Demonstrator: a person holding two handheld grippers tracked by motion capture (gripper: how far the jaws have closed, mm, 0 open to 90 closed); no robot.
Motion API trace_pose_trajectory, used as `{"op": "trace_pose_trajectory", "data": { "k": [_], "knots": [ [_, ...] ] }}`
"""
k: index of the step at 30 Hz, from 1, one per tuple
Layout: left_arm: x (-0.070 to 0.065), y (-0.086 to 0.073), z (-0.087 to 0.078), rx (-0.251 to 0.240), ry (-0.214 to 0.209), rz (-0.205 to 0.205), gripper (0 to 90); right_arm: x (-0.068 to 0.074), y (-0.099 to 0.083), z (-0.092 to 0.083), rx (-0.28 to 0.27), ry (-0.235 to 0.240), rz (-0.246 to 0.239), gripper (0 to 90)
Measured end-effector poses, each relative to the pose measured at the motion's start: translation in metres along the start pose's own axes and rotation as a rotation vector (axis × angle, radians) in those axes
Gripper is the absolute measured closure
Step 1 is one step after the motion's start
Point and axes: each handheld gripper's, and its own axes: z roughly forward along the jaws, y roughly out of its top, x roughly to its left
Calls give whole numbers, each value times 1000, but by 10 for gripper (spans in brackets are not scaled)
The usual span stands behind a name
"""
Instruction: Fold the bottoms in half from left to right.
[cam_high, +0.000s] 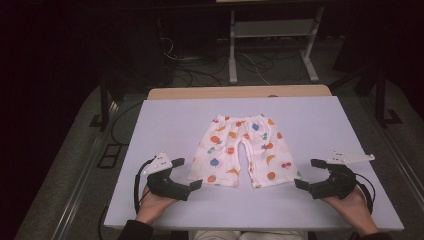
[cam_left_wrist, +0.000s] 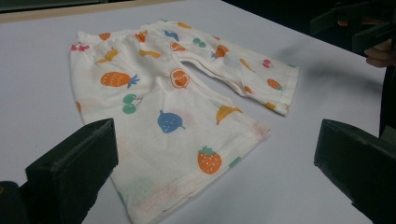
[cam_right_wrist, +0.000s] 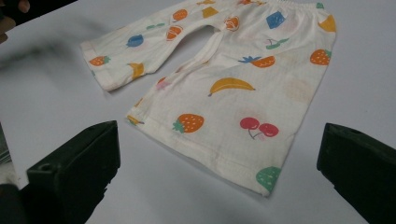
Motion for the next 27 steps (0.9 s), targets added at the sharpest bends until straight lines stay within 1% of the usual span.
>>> {"op": "trace_pose_trajectory", "data": {
  "k": [12, 23, 27],
  "knots": [
    [0, 0, 0, -5, 3, -4, 0, 0, 0, -2, -7, -3, 6, 0],
    [0, -1, 1, -2, 7, -9, 0, -1, 2, -7, -23, -13, 14, 0],
    [1, -1, 0, -4, 9, -12, 0, -1, 5, -7, -24, -15, 9, 0]
  ]
}}
